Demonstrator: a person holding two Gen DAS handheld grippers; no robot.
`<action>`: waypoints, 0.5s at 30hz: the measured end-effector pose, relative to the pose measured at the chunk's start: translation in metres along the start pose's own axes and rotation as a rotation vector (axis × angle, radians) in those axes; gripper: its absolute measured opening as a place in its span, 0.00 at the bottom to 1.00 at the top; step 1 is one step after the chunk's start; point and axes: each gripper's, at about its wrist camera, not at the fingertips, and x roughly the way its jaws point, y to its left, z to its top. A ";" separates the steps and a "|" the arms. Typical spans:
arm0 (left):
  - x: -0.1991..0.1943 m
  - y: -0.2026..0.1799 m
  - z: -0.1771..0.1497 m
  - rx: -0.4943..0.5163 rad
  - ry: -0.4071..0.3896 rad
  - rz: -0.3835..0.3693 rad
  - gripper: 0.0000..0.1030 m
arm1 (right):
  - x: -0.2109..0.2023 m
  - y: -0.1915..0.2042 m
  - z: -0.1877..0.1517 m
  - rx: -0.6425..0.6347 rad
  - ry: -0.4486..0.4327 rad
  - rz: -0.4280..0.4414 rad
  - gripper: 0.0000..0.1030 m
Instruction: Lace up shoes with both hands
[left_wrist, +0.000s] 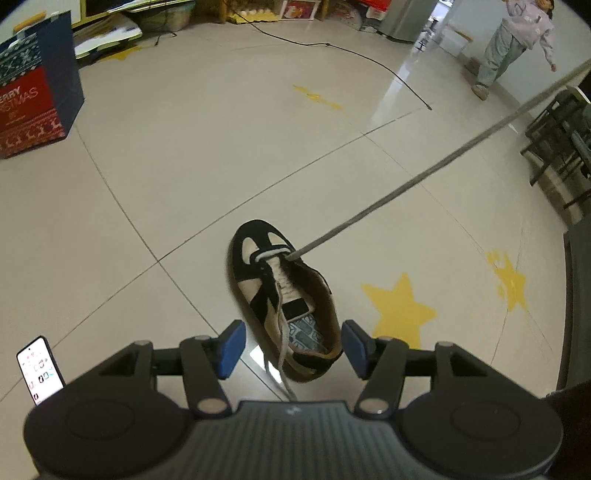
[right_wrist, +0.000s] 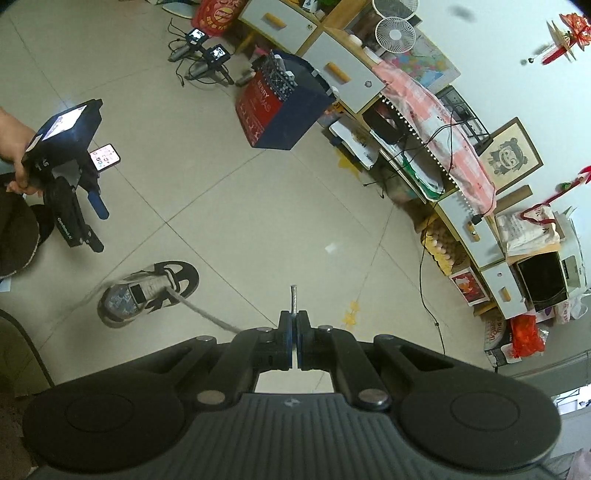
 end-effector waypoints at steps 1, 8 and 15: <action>0.000 0.000 0.000 0.000 0.001 0.000 0.57 | 0.001 0.001 0.000 0.001 -0.002 0.000 0.03; -0.001 0.004 0.000 -0.017 0.000 0.001 0.57 | 0.006 0.005 -0.002 0.018 -0.009 0.007 0.03; 0.004 0.003 0.001 -0.011 -0.006 0.000 0.58 | 0.013 0.009 -0.001 0.027 -0.015 0.018 0.03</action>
